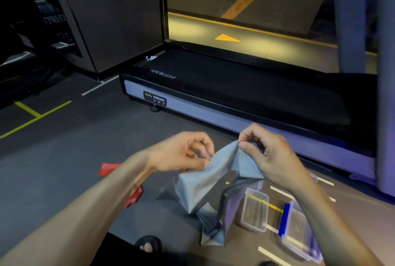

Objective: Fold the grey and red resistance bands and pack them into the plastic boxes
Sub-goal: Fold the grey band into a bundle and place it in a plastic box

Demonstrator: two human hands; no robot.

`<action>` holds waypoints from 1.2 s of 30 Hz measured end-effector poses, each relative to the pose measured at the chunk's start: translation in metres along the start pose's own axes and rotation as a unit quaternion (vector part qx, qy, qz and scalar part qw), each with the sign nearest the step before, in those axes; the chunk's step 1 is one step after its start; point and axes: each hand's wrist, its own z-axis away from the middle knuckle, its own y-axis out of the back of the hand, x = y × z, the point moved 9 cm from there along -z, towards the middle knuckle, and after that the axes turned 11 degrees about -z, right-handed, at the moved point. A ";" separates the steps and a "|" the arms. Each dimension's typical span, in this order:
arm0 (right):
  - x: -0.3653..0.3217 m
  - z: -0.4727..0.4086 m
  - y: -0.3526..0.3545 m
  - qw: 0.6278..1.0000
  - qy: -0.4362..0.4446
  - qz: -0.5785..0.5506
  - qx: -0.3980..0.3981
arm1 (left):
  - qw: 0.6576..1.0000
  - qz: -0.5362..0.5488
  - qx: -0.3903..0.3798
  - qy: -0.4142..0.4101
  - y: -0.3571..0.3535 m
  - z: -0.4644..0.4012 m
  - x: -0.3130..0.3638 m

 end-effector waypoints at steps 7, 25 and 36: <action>-0.005 0.001 0.003 1.000 0.013 -0.002 0.009 | 0.999 -0.024 0.021 0.000 0.006 0.001 -0.001; -0.006 0.002 -0.010 1.000 0.013 0.014 -0.021 | 0.969 -0.173 0.175 0.013 0.031 -0.009 -0.006; 0.000 0.000 0.001 1.000 -0.001 0.005 0.026 | 0.978 -0.165 0.127 0.001 0.019 -0.011 -0.007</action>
